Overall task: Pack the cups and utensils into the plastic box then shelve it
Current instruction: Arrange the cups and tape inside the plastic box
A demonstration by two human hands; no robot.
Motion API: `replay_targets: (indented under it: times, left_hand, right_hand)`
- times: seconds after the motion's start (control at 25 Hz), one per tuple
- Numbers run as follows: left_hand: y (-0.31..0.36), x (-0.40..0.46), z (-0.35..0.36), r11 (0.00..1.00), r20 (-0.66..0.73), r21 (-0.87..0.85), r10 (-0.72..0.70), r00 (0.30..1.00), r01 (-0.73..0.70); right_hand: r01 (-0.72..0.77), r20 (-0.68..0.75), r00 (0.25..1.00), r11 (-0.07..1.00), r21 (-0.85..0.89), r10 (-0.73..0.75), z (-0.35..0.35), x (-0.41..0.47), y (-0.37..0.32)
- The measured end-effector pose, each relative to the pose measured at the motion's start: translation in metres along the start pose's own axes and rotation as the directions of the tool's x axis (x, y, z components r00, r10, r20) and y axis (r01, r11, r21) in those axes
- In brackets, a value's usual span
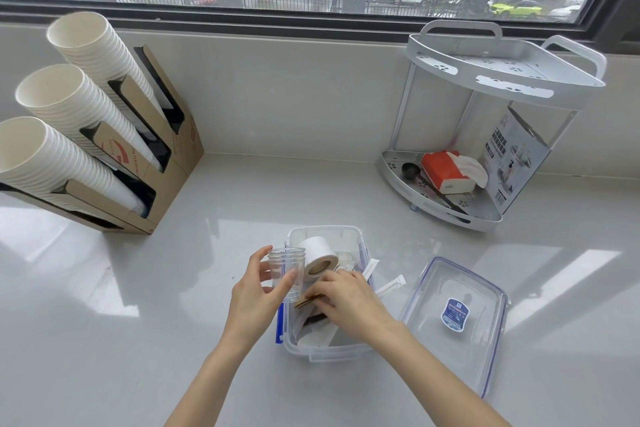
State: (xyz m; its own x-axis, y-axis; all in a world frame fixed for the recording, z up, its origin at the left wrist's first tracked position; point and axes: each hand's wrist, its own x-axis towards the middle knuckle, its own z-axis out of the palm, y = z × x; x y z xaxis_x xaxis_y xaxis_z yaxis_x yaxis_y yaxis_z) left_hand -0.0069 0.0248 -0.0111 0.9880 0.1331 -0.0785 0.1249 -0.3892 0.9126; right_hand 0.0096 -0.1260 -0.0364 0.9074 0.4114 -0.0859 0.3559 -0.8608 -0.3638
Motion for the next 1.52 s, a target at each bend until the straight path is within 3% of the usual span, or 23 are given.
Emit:
replay_targets:
  times: [0.24, 0.48, 0.72, 0.88, 1.0, 1.2, 1.52]
  left_hand:
    - [-0.001, 0.001, -0.004, 1.000, -0.037, -0.021, -0.006, 0.999, 0.005]
    - [0.004, 0.006, -0.012, 0.991, -0.129, -0.134, -0.041, 0.991, 0.024]
    - [-0.002, 0.009, -0.016, 0.984, -0.117, -0.167, -0.084, 0.990, 0.063]
    - [-0.002, 0.007, -0.015, 0.984, -0.107, -0.164, -0.082, 0.991, 0.064]
    - [-0.001, 0.007, -0.015, 0.988, -0.109, -0.144, -0.075, 0.991, 0.059]
    - [-0.001, 0.004, -0.015, 0.991, -0.102, -0.126, -0.064, 0.993, 0.051]
    - [-0.006, 0.006, -0.017, 0.991, -0.093, -0.121, -0.074, 0.993, 0.063]
  right_hand:
    - [0.051, -0.099, 0.994, 0.998, 0.021, -0.048, -0.005, 0.001, 0.002]
    - [0.030, -0.273, 0.962, 0.995, 0.091, -0.004, -0.015, 0.001, 0.002]
    - [0.066, -0.494, 0.867, 0.967, 0.245, 0.066, -0.028, 0.002, 0.014]
    - [0.158, -0.415, 0.910, 0.929, 0.335, -0.005, -0.032, -0.004, 0.017]
    - [0.231, -0.265, 0.949, 0.947, 0.222, -0.169, -0.028, -0.013, 0.016]
    - [0.354, -0.122, 0.930, 0.934, 0.044, -0.347, -0.024, -0.018, 0.008]
    - [0.433, -0.043, 0.900, 0.901, 0.000, -0.433, -0.017, -0.011, -0.002]
